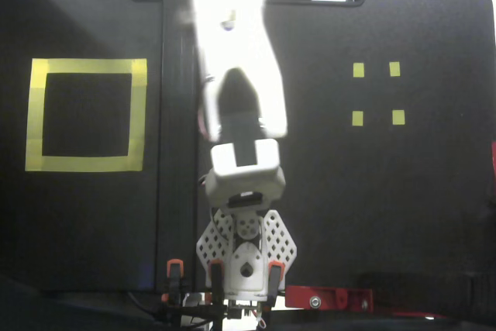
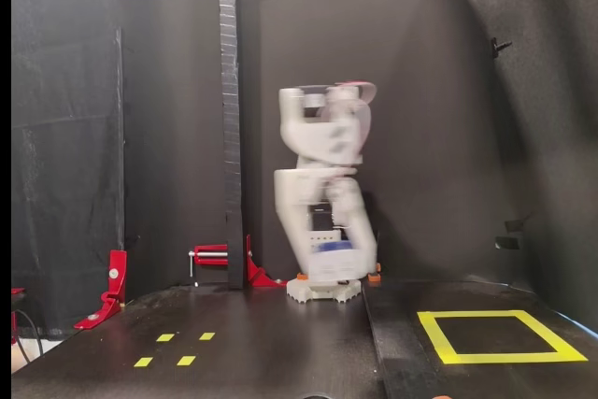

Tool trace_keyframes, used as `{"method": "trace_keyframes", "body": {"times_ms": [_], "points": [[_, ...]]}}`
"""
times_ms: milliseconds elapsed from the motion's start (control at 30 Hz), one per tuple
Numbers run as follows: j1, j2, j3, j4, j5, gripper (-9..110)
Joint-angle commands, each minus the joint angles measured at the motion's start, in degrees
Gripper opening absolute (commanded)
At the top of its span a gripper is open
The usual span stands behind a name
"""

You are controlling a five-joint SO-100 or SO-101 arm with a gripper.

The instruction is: Grasp the block and place it in the designated area.

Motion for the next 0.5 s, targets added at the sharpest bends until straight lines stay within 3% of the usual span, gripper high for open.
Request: {"method": "trace_keyframes", "body": {"times_ms": [0, 467], "points": [[-6.15, 0.35, -0.26, 0.00, 4.31, 17], [-26.02, -2.55, -0.09, 0.35, 21.80, 17]]}}
